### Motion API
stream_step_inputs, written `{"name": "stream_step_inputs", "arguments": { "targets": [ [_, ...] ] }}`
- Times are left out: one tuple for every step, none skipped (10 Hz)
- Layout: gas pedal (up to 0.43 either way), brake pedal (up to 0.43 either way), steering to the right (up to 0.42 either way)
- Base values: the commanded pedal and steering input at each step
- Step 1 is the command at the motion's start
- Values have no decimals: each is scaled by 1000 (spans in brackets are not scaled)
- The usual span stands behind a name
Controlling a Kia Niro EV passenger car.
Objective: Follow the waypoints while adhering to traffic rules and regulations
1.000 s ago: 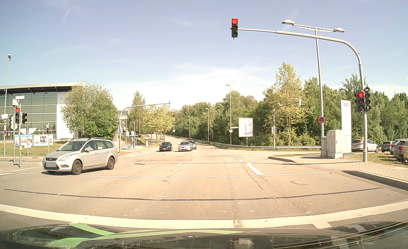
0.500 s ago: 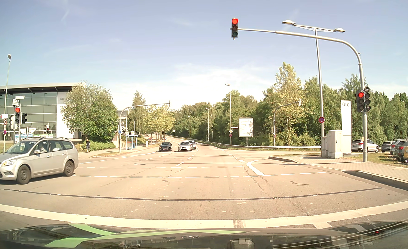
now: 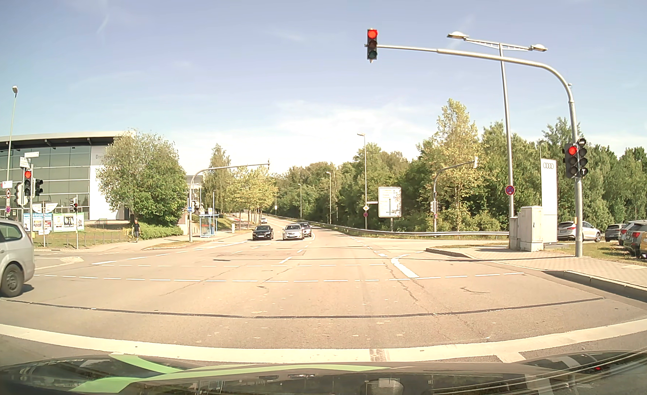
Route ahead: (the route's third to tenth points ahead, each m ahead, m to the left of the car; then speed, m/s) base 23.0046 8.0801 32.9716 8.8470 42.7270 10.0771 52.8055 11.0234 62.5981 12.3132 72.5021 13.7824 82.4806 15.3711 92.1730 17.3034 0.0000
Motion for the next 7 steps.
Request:
{"name": "stream_step_inputs", "arguments": {
  "targets": [
    [0, 226, -5],
    [0, 226, -5],
    [0, 220, -5],
    [0, 220, -5],
    [0, 220, -5],
    [0, 220, -5],
    [0, 226, -5]
  ]
}}
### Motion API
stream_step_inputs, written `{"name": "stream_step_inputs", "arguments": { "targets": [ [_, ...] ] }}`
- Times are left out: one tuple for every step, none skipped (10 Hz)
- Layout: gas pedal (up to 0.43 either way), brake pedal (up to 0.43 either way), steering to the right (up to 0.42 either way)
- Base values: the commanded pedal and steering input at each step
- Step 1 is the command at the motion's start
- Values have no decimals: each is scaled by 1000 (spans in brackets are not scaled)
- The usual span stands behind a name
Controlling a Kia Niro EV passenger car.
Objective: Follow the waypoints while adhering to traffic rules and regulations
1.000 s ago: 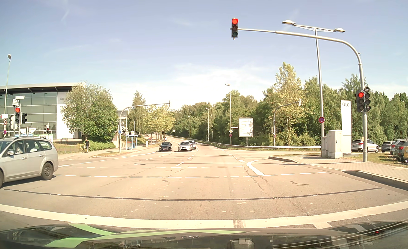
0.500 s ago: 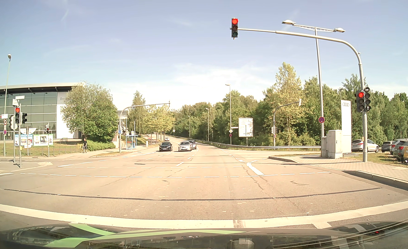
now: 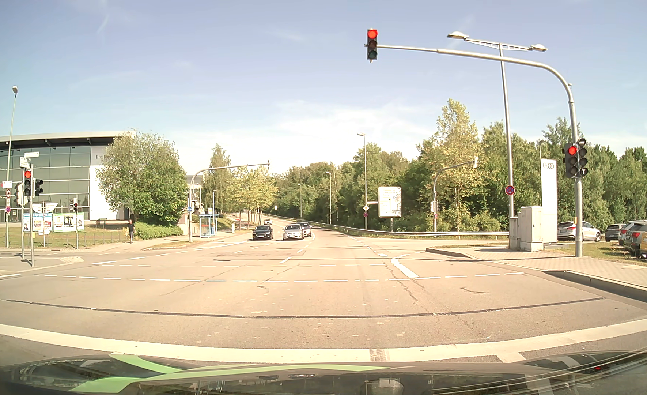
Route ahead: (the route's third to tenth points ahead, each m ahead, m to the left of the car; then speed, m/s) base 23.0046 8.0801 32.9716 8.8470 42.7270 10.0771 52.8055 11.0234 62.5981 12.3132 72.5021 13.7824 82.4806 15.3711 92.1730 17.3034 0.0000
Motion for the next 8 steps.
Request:
{"name": "stream_step_inputs", "arguments": {
  "targets": [
    [0, 220, -5],
    [0, 226, -5],
    [0, 226, -5],
    [0, 226, -5],
    [0, 220, -5],
    [0, 220, -5],
    [0, 220, -5],
    [0, 220, -5]
  ]
}}
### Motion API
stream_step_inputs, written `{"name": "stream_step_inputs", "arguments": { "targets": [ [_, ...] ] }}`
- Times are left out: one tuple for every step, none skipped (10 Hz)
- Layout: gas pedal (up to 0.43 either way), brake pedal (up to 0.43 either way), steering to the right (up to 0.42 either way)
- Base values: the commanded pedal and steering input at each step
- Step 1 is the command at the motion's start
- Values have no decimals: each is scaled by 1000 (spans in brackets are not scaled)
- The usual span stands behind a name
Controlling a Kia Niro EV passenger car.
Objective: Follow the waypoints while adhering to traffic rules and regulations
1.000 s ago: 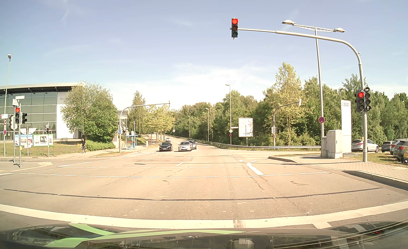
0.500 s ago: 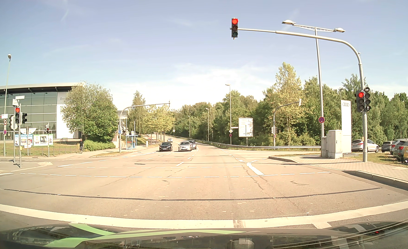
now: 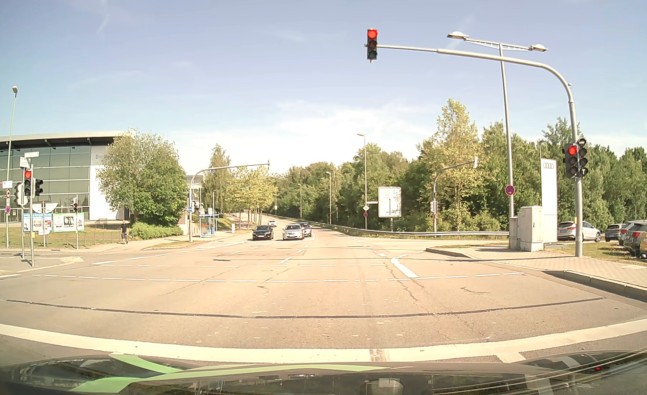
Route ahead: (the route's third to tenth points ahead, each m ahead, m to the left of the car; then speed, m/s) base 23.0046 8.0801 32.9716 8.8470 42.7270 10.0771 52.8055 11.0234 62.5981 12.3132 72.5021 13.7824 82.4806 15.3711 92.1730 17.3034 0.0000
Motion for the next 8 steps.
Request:
{"name": "stream_step_inputs", "arguments": {
  "targets": [
    [0, 220, -5],
    [0, 226, -5],
    [0, 226, -5],
    [0, 226, -5],
    [0, 220, -5],
    [0, 220, -5],
    [0, 220, -5],
    [0, 220, -5]
  ]
}}
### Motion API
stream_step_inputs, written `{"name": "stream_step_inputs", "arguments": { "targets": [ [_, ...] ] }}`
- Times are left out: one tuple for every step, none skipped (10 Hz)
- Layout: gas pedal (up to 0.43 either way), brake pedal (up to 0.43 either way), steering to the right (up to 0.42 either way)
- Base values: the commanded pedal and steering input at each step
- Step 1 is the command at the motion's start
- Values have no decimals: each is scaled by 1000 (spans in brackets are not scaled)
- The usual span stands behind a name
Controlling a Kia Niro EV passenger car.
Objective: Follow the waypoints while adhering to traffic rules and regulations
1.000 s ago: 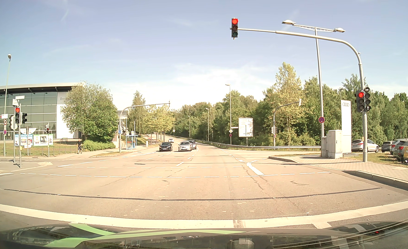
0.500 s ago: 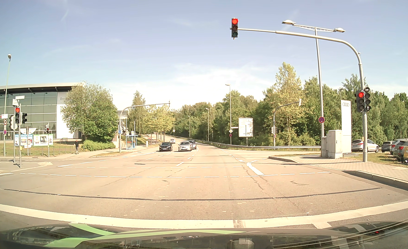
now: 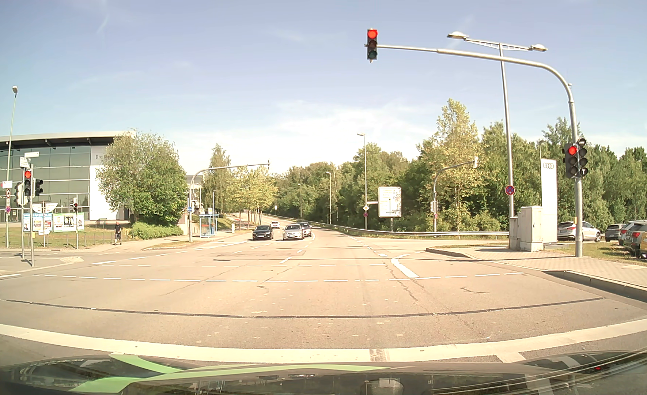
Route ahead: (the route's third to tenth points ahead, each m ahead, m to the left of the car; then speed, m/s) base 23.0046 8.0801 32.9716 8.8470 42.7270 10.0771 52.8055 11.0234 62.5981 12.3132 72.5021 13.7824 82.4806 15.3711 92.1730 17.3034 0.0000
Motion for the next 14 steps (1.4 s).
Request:
{"name": "stream_step_inputs", "arguments": {
  "targets": [
    [0, 220, -5],
    [0, 220, -5],
    [0, 220, -5],
    [0, 220, -5],
    [0, 220, -5],
    [0, 220, -5],
    [0, 220, -5],
    [0, 226, -5],
    [0, 220, -5],
    [0, 220, -5],
    [0, 220, -5],
    [0, 220, -5],
    [0, 226, -5],
    [0, 226, -5]
  ]
}}
